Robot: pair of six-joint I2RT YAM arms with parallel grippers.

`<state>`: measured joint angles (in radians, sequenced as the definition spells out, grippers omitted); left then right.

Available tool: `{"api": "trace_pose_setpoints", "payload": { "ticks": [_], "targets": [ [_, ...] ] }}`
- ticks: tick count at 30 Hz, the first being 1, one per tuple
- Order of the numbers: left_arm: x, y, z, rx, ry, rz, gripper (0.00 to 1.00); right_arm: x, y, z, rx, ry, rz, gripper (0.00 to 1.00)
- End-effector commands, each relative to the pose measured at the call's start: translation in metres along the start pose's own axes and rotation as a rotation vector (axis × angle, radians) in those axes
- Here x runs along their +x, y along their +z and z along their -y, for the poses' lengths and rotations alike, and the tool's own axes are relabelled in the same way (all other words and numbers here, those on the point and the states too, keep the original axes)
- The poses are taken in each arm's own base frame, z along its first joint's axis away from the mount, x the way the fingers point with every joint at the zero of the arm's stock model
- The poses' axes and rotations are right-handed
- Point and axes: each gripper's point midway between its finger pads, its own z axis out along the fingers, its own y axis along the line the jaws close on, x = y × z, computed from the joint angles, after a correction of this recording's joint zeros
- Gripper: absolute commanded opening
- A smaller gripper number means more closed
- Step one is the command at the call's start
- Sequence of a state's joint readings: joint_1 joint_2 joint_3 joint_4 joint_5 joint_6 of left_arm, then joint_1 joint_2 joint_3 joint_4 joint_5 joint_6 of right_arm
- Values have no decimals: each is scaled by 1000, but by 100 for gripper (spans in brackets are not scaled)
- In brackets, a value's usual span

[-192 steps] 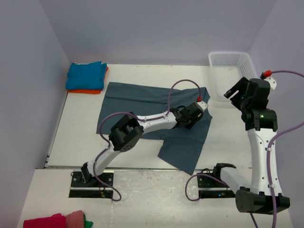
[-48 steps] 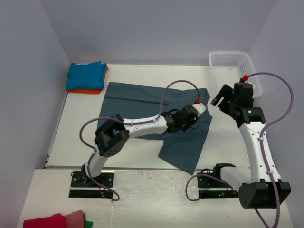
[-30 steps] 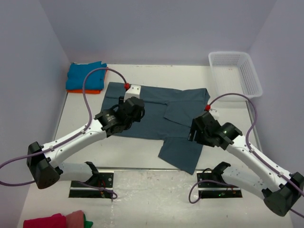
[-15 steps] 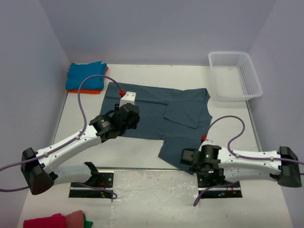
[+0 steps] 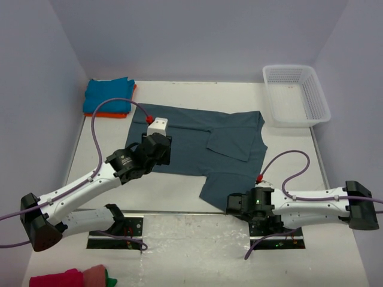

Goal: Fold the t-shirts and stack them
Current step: Grap the side of the flattened tshirt closest away from the robot with both arms

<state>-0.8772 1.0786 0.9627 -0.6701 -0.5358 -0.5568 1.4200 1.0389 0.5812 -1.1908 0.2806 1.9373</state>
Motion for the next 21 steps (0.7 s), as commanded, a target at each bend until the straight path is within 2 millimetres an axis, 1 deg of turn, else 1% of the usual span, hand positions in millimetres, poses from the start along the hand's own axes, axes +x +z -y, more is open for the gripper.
{"api": "trace_pose_setpoints", "payload": {
  "ticks": [1,3,4,6,9,11,13,16,21],
  "targets": [
    [-3,3,5,25,-9,19,56,-17,1,1,-25,99,77,41],
    [-3,3,7,31,-8,12,56,-16,2,0,-26,100,75,41],
    [-3,3,9,39,-10,9,56,-15,2,-3,-36,104,70,41],
    [-2,4,10,46,-11,9,56,-12,9,-3,-29,99,69,40],
    [-3,3,11,52,-16,14,56,-7,17,-11,-51,103,64,38],
    [-3,3,11,55,-14,13,56,-10,16,-13,-42,105,83,38],
    [-3,2,11,55,-11,13,56,-7,18,-19,-48,106,79,37],
    [-3,2,10,53,-8,14,56,-4,20,-22,-36,102,84,36],
    [-3,0,9,55,-6,17,56,-9,22,-25,-32,113,108,35]
  ]
}}
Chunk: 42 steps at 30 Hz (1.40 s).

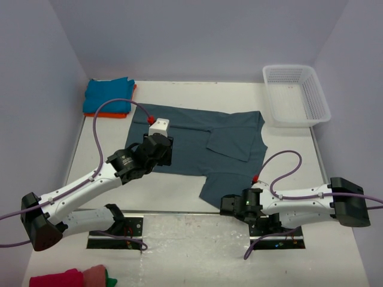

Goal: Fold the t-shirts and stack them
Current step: Grap the side of the flattened tshirt closest away from the robot with both arms

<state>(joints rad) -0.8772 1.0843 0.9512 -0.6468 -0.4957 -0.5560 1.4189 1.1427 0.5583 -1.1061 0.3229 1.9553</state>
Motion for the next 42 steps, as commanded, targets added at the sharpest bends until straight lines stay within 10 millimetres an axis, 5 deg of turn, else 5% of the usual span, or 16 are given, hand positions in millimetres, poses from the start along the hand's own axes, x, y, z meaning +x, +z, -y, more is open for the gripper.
{"api": "trace_pose_setpoints", "payload": {
  "ticks": [1,16,21,25,31,37,42],
  "targets": [
    [-8,-2,1,19,-3,34,56,-9,5,-17,-53,111,57,34],
    [-4,-2,-1,19,3,30,56,-3,11,-33,-50,105,73,15],
    [1,1,0,16,5,13,56,-5,8,-34,-46,100,78,1],
    [7,6,-5,-33,5,-11,56,-14,-1,-33,6,65,134,0],
    [21,19,-27,-140,-52,-106,57,-32,-25,-47,4,2,219,0],
    [31,33,-75,-246,-203,-156,56,-58,-52,-55,-35,-71,318,0],
    [45,41,-96,-300,-278,-214,69,-68,-65,-58,-85,-94,343,0]
  ]
}}
